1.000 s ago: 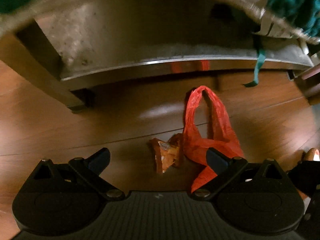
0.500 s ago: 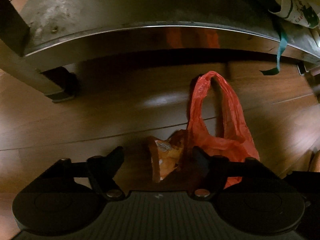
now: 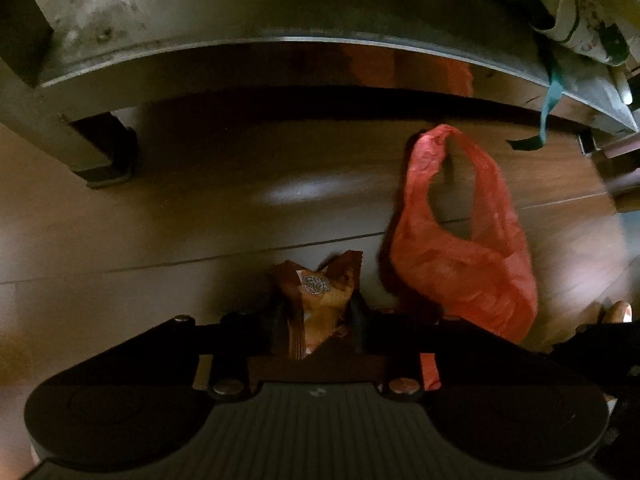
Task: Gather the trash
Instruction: 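Grasp brown snack wrapper with left tool while right tool grasps red plastic bag, then carry snack wrapper with left tool while right tool carries red bag to bin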
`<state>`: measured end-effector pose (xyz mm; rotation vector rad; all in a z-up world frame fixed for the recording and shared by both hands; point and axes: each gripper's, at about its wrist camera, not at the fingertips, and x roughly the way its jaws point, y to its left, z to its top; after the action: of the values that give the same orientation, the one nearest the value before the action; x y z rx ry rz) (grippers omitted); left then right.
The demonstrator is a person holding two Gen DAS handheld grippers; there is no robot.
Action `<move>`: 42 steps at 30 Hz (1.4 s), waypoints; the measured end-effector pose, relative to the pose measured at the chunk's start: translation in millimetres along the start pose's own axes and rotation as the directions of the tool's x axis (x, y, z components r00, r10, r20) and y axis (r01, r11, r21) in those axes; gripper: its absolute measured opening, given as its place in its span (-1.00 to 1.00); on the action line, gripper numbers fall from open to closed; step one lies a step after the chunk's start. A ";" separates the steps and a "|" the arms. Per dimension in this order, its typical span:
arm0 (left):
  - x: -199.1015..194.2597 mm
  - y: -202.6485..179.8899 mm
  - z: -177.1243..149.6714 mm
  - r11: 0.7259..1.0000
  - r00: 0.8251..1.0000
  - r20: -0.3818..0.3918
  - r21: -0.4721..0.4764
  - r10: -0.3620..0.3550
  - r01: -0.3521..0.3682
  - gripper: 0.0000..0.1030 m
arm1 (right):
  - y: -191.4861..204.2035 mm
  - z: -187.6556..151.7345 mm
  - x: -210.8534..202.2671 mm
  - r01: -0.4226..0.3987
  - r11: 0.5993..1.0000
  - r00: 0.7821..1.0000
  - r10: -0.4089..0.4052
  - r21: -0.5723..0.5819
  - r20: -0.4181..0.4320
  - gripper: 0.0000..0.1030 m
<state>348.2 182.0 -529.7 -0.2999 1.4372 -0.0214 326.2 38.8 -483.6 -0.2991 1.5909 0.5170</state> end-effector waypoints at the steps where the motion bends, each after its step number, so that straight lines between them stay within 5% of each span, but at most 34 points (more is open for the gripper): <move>1: -2.3 0.3 0.1 1.000 1.000 -0.001 -0.001 0.000 0.000 -0.40 | -2.1 -1.3 -5.4 0.002 1.000 1.000 -0.002 0.013 0.006 -0.31; 9: -52.2 -9.4 0.8 0.999 1.000 0.009 0.037 -0.003 0.003 -0.40 | -4.8 -17.3 -68.3 -0.042 0.998 0.999 0.040 0.053 0.034 -0.31; 25: -250.8 -85.0 -30.0 0.992 0.989 0.144 0.123 -0.042 0.025 -0.40 | -6.3 -81.4 -267.1 -0.057 0.998 0.969 0.058 -0.011 0.241 -0.31; 33: -361.6 -136.4 -61.2 0.989 0.960 0.271 0.147 -0.068 0.029 -0.40 | -2.9 -140.3 -377.9 -0.022 0.998 0.902 0.047 -0.063 0.429 -0.31; 42: -466.9 -200.2 -93.7 0.979 0.888 0.445 0.203 -0.116 0.026 -0.40 | -36.1 -195.2 -482.6 0.015 1.000 0.806 -0.006 -0.011 0.591 -0.31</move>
<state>224.5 62.1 -42.6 -0.1814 0.9463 -0.1408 219.4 -145.0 -7.0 -0.1342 0.9710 0.5485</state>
